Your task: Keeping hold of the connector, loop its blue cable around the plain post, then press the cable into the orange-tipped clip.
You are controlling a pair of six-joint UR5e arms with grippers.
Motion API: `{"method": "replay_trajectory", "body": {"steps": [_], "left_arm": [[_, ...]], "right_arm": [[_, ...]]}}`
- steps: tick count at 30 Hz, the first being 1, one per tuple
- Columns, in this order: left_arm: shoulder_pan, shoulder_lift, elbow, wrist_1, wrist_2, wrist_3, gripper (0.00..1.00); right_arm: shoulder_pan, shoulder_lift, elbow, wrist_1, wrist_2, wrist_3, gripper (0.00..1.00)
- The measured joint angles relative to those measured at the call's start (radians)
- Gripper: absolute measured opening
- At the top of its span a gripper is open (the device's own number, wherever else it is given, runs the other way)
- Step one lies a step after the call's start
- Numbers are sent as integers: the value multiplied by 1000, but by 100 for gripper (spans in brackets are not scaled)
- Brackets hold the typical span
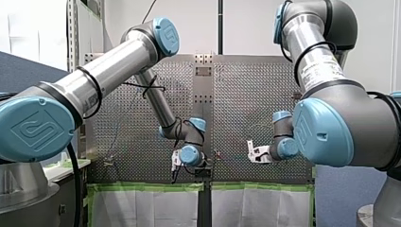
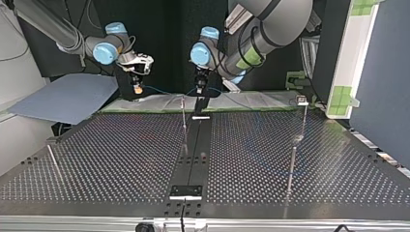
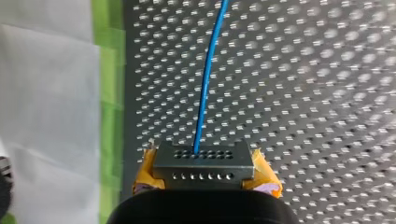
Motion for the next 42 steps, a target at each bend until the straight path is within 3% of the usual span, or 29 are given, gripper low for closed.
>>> {"method": "replay_trajectory", "body": {"steps": [5,11,20,27,36,42], "left_arm": [[-1,0,0,-11,-3,11,0],[-3,1,0,-27,-3,19,0],[-5,2,0,-76,1,27,0],[-5,10,1,-83,5,28,0],[7,30,24,-81,8,16,0],[16,29,39,-55,35,-9,0]], "right_arm": [[4,30,0,-1,6,-9,0],[4,34,0,0,7,-12,0],[-7,-2,0,6,-3,-34,0],[-9,-56,3,10,-28,-30,0],[-9,-63,5,-3,-43,-7,0],[-11,-63,5,-10,-44,3,0]]}}
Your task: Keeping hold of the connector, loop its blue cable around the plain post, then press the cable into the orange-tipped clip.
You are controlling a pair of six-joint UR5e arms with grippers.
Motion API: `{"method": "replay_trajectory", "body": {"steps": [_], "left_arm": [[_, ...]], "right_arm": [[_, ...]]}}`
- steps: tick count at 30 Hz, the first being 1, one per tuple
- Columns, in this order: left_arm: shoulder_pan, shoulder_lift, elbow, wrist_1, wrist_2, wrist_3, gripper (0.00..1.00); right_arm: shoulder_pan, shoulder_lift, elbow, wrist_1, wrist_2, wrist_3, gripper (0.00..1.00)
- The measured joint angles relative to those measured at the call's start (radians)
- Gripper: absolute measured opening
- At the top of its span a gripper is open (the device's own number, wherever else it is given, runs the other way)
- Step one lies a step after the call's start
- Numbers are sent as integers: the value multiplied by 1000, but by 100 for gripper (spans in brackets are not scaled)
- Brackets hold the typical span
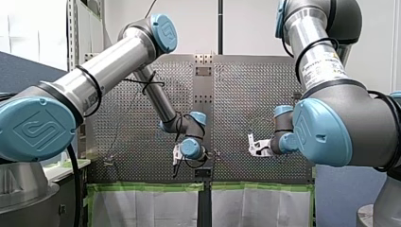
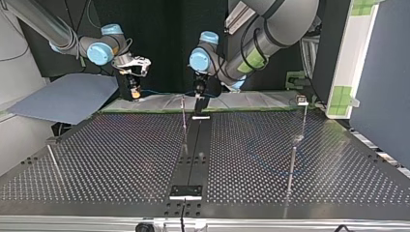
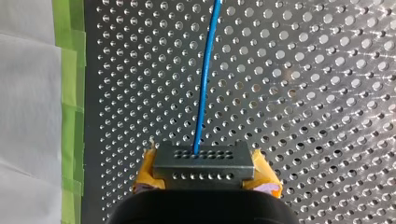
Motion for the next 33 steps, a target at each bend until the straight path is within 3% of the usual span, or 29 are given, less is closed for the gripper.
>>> {"method": "replay_trajectory", "body": {"steps": [7,25,33], "left_arm": [[20,-1,4,20,53,-32,0],[38,-29,5,36,64,-46,0],[57,-31,15,50,100,-68,0]], "right_arm": [[-2,0,0,-6,0,5,0],[-2,0,0,-14,0,5,0],[-4,0,0,-31,-1,20,0]]}}
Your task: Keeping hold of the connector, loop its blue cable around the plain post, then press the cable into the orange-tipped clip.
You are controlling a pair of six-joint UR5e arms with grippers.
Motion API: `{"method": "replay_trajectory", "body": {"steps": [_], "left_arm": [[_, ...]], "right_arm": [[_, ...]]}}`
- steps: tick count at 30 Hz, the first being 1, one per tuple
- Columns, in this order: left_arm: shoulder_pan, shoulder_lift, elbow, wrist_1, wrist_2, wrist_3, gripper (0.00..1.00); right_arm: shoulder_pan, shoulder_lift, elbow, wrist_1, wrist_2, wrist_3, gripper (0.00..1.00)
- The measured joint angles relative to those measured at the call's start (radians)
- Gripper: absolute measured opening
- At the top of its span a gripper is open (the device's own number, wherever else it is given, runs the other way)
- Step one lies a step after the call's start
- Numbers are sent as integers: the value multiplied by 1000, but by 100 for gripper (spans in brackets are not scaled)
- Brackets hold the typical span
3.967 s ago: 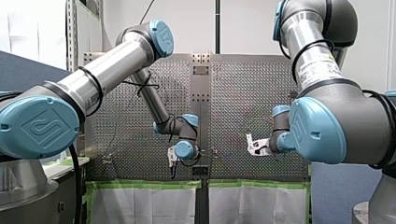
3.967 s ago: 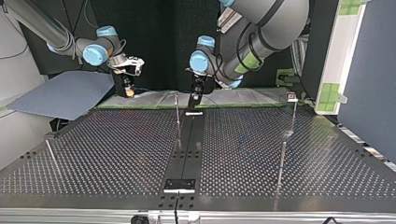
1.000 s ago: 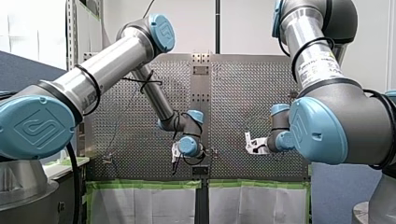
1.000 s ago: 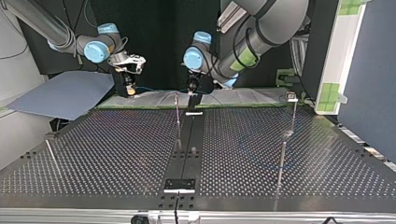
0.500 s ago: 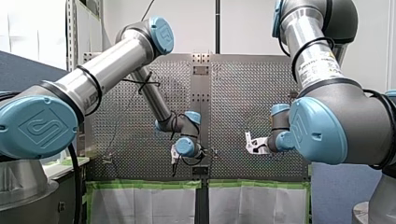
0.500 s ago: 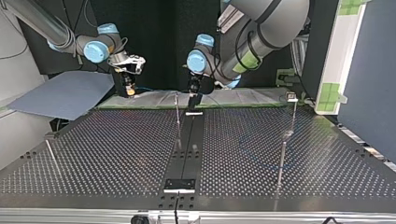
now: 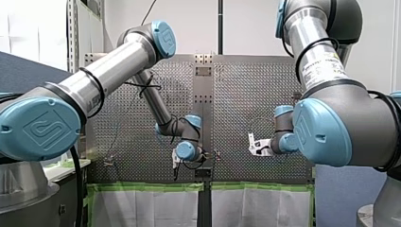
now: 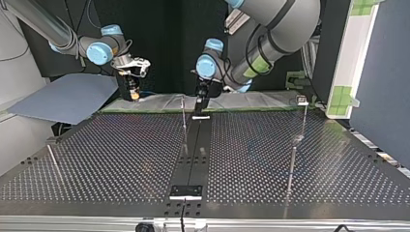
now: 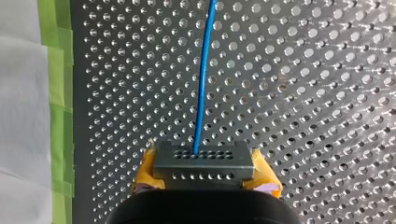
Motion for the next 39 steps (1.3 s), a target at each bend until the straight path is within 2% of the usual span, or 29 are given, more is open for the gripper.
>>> {"method": "replay_trajectory", "body": {"steps": [6,13,19,27,32,39], "left_arm": [[8,-18,26,-8,33,-21,0],[12,-62,54,-13,34,-40,0],[27,-67,99,-41,35,-53,0],[49,-67,127,-46,50,-77,0],[57,-67,138,-51,57,-85,0],[73,-68,192,-78,65,-112,0]], "right_arm": [[-4,1,0,-11,1,9,0],[-13,3,-1,-24,3,19,0],[-17,3,-1,-34,4,27,0],[-34,4,-6,-69,6,57,0],[-44,5,-11,-75,7,65,0],[-53,6,-22,-86,6,80,0]]}}
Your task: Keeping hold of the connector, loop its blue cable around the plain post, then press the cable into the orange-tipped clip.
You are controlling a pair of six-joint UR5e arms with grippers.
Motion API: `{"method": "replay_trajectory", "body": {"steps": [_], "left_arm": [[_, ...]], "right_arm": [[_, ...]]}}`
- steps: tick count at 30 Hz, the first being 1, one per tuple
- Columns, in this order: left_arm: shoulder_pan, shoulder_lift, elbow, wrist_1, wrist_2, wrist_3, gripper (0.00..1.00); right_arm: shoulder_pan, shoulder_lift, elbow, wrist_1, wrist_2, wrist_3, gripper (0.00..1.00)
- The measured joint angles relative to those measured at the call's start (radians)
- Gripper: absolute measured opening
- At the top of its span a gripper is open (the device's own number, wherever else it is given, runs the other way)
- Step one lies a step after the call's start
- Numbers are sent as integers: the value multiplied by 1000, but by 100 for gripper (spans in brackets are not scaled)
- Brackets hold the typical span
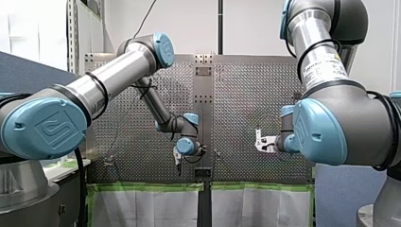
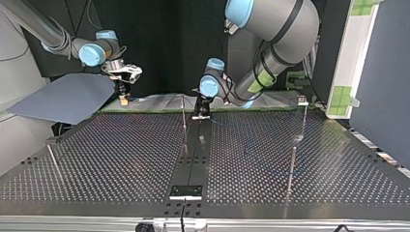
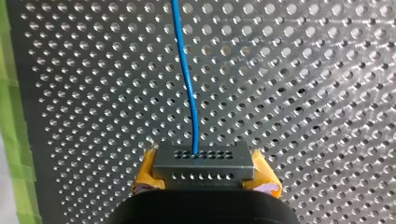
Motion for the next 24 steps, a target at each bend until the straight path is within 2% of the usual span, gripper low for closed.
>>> {"method": "replay_trajectory", "body": {"steps": [7,14,24], "left_arm": [[8,0,29,-14,-5,-13,0],[17,0,32,-23,-22,-16,0],[38,-1,33,-24,-27,-15,0]], "right_arm": [[-5,7,-23,-4,-2,8,0],[-9,40,-62,25,-3,5,0],[-16,52,-102,32,-7,10,0]]}}
